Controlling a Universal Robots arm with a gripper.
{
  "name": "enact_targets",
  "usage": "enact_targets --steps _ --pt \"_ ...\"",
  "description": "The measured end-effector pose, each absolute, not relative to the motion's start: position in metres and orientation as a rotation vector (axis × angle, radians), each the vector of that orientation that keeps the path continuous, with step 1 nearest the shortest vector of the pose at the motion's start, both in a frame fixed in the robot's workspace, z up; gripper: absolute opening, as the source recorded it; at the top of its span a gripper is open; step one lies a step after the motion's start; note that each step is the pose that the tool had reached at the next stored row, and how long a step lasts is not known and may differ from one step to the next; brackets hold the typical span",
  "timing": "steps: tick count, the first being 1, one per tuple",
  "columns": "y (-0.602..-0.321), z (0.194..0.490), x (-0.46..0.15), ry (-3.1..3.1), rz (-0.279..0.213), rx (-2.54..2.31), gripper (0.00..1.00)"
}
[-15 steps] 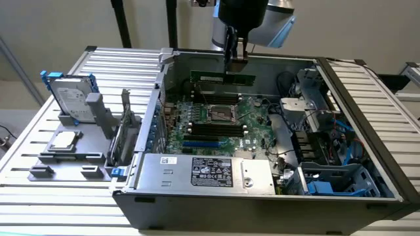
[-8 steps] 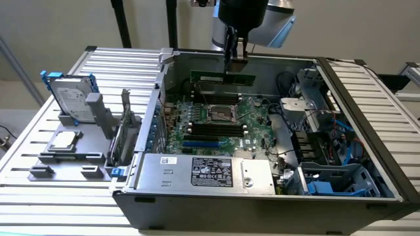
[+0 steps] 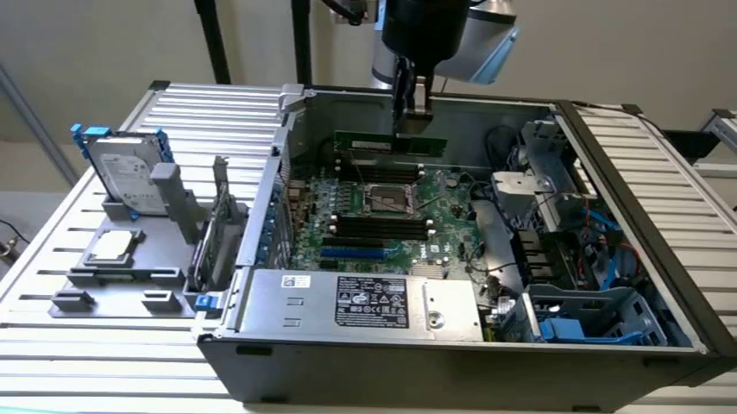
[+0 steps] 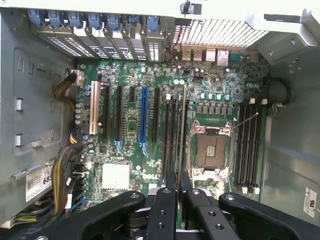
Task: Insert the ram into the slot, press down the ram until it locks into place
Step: 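Insert the ram into the slot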
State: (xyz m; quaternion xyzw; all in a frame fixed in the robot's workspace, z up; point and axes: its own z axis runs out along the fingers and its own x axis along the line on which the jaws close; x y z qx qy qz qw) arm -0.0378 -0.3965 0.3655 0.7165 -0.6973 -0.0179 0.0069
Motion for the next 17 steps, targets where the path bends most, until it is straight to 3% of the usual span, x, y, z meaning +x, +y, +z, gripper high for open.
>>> enact_targets --steps 17 --pt "-0.395 0.335 -0.038 -2.042 -0.054 2.366 0.14"
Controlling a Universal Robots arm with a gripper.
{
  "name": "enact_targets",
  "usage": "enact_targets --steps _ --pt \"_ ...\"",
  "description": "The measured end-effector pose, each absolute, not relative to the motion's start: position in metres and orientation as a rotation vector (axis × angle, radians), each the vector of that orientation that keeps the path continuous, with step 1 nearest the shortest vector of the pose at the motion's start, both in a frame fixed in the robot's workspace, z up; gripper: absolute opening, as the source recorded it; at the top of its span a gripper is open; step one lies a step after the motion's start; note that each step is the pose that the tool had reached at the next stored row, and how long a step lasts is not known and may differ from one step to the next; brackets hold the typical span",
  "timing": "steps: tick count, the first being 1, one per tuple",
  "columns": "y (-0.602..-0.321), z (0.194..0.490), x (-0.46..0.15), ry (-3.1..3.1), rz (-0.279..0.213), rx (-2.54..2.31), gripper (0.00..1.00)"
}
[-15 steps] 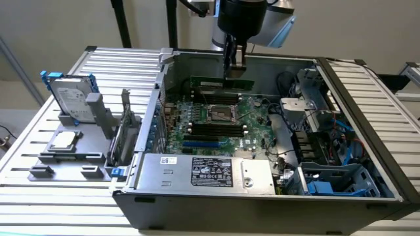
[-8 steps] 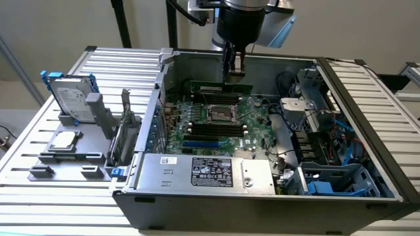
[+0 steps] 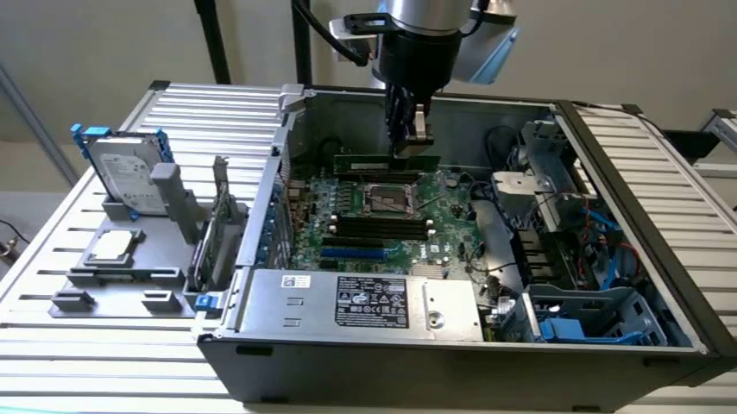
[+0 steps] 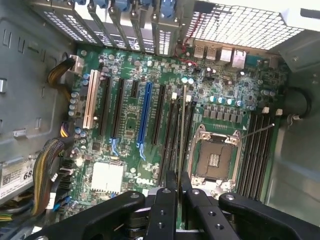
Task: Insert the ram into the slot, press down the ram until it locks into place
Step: 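Insert the ram into the slot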
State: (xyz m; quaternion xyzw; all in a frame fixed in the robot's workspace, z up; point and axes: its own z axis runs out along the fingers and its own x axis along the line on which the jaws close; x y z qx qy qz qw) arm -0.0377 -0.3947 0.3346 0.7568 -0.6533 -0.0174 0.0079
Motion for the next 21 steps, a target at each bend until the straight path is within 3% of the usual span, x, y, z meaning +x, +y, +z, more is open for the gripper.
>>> enact_targets --steps 21 --pt "-0.395 0.296 -0.036 -2.167 -0.056 2.254 0.14"
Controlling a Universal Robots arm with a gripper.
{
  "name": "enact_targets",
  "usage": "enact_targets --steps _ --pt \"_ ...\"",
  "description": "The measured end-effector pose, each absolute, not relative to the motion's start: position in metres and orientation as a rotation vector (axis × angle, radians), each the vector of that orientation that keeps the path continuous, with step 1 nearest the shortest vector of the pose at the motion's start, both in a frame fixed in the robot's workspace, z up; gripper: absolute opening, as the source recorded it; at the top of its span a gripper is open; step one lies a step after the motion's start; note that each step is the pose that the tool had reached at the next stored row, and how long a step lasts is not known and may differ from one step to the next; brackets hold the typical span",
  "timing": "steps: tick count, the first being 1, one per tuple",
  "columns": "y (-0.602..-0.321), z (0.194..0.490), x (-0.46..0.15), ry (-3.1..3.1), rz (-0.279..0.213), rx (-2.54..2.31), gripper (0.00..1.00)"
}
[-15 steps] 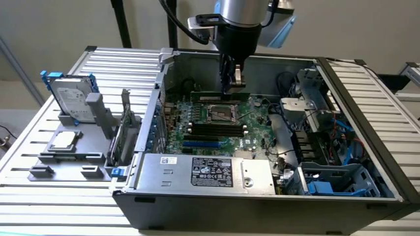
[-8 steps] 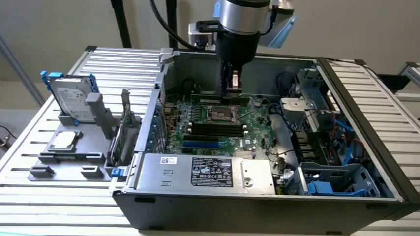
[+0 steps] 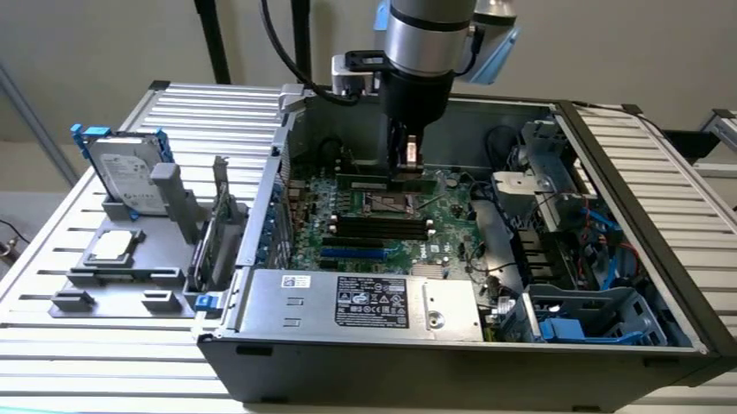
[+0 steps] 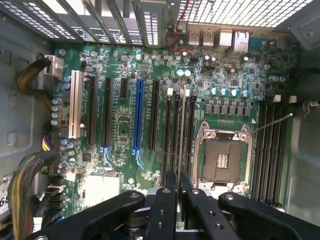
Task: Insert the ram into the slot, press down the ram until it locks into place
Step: 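Insert the ram into the slot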
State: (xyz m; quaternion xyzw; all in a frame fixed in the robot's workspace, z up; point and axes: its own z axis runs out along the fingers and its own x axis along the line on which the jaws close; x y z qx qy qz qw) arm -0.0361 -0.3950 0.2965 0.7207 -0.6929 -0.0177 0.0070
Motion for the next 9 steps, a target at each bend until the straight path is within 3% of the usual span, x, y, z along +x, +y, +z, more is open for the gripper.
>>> enact_targets --steps 9 --pt "-0.396 0.28 -0.035 -2.167 -0.056 2.254 0.14"
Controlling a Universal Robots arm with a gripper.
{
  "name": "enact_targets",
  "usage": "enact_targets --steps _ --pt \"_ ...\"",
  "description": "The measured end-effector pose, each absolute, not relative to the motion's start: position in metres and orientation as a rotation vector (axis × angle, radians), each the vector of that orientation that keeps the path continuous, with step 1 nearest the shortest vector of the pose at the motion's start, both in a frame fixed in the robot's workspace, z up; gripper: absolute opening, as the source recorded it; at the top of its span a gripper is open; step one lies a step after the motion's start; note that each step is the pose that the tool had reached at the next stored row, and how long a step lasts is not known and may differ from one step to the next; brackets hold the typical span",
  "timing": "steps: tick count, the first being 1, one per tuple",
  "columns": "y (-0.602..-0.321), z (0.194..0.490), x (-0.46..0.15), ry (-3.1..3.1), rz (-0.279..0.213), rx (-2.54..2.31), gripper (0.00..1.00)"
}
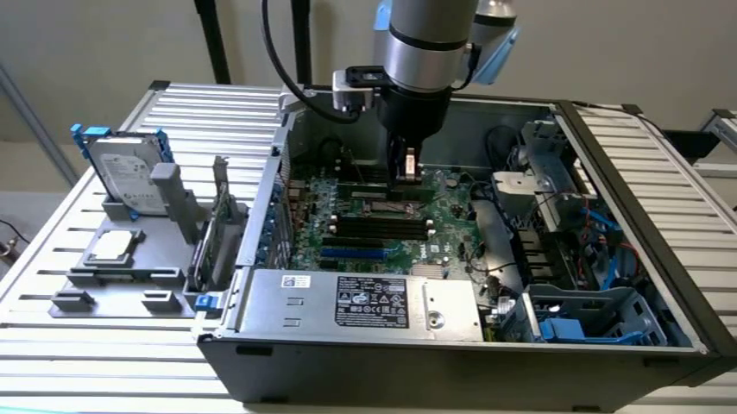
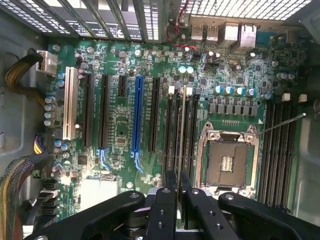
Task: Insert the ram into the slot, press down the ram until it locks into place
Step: 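Insert the ram into the slot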
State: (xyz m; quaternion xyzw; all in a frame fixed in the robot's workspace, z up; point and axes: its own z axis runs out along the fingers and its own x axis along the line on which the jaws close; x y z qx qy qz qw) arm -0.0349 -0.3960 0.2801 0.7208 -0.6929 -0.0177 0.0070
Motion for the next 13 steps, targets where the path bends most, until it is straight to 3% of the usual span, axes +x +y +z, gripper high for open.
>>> enact_targets --steps 13 --pt "-0.4 0.256 -0.032 -2.167 -0.055 2.254 0.14"
